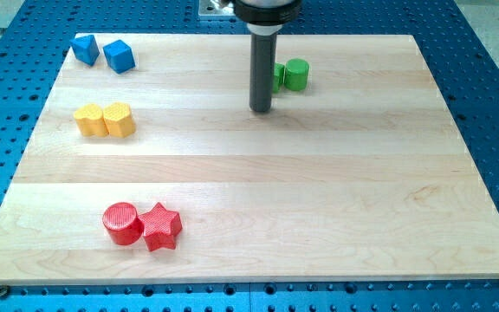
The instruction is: Move your arm left to the green blocks
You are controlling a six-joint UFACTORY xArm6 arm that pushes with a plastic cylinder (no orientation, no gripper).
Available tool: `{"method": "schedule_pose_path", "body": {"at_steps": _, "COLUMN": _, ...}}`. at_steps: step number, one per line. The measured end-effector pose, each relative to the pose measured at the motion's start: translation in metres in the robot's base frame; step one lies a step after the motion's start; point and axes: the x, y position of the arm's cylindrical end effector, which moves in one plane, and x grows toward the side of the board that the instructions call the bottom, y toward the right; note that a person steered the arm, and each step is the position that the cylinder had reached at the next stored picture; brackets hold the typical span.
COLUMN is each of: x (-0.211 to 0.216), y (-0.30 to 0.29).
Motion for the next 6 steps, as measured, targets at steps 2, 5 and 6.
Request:
{"method": "schedule_pose_path", "body": {"at_steps": 2, "x": 0.05, "y": -0.035}}
{"method": "schedule_pose_path", "body": {"at_steps": 5, "x": -0.072, "y": -0.083}}
{"method": "schedule_pose_path", "body": {"at_steps": 6, "x": -0.063, "y": -0.064}}
